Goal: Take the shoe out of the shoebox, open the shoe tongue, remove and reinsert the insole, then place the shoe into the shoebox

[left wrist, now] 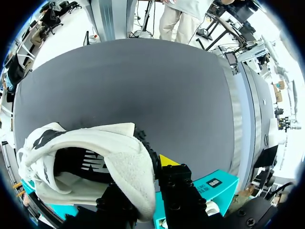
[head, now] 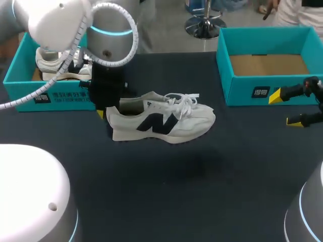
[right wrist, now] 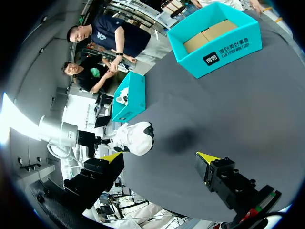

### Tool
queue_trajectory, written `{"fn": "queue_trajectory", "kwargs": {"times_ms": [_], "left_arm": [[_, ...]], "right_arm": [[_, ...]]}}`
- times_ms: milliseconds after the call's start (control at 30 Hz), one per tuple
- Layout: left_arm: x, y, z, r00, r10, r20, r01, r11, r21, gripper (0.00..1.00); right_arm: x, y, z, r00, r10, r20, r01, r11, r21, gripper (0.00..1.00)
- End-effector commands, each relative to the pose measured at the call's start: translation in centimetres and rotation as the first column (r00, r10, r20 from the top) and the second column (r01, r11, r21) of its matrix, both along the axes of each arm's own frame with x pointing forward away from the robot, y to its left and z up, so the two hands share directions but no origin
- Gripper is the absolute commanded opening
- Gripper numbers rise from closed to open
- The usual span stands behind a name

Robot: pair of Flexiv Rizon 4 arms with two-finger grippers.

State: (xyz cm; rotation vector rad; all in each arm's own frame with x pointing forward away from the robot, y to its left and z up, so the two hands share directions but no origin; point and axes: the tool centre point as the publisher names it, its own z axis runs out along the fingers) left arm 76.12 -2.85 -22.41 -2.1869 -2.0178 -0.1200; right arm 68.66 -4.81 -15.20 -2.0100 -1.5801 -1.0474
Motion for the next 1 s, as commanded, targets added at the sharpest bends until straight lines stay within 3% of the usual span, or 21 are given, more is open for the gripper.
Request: {"fn": "queue_trajectory", "kwargs": {"times_ms": [33, 267, 533, 1000], "left_arm": [[0.0, 0.0, -2.9, 1.000, -0.009, 0.005, 0.009, 1.000, -0.016, 0.00], [-0.3, -0.5, -6.5, 0.999, -0.029, -0.028, 0.029, 1.000, 0.004, 0.00], [0.0, -0.7, -10.7, 0.998, -0.057, 0.029, 0.057, 0.998, -0.010, 0.00], [1.7, -1.8, -15.0, 0.999, -0.016, 0.045, 0.017, 0.999, -0.036, 0.00]], "right_arm": [[-0.2, 0.0, 0.0, 1.000, -0.003, 0.001, 0.003, 1.000, -0.002, 1.00], [-0.2, 0.0, 0.0, 1.000, -0.003, 0.001, 0.003, 1.000, -0.002, 1.00], [-0.2, 0.0, 0.0, 1.000, -0.003, 0.001, 0.003, 1.000, -0.002, 1.00], [-0.2, 0.0, 0.0, 1.000, -0.003, 0.001, 0.003, 1.000, -0.002, 1.00]]}}
